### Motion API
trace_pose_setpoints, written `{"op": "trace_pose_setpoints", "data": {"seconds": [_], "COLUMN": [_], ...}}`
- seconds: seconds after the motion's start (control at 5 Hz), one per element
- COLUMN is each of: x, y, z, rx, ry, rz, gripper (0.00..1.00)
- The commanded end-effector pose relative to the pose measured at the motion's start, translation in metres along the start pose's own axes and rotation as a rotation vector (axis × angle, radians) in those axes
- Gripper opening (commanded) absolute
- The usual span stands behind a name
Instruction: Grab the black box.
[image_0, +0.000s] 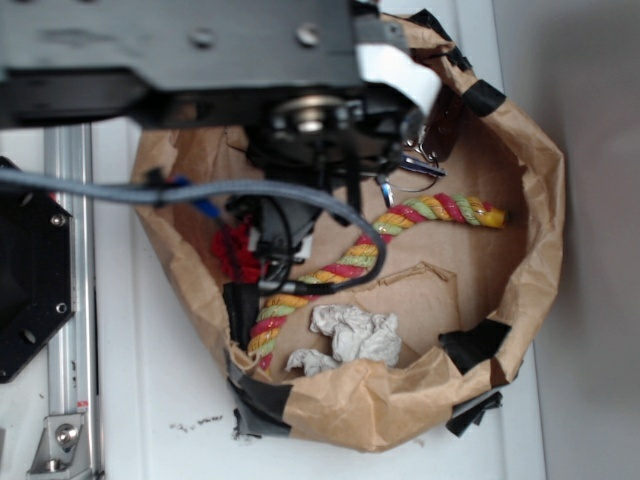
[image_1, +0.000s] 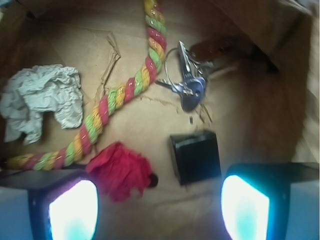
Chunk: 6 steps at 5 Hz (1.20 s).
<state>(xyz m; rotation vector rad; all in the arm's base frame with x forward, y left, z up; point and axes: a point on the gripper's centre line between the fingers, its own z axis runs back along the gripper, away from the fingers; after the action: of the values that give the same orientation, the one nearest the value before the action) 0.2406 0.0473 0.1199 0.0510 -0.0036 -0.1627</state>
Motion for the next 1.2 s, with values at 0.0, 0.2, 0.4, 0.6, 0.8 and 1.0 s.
{"op": "trace_pose_setpoints", "data": {"seconds": [0.0,0.2,0.4,0.6,0.8,1.0], "x": [-0.008,-0.012,-0.012,-0.012,-0.012,-0.012], "y": [0.021,0.031,0.031,0.031,0.031,0.031], "z": [-0.026,-0.041,-0.041,-0.041,-0.041,-0.041], "rx": [0.095,0.114,0.114,0.114,0.114,0.114], "ry": [-0.001,0.033,0.033,0.033,0.033,0.033], "rz": [-0.109,-0.143,-0.143,-0.143,-0.143,-0.143], "gripper": [1.0,1.0,1.0,1.0,1.0,1.0]}}
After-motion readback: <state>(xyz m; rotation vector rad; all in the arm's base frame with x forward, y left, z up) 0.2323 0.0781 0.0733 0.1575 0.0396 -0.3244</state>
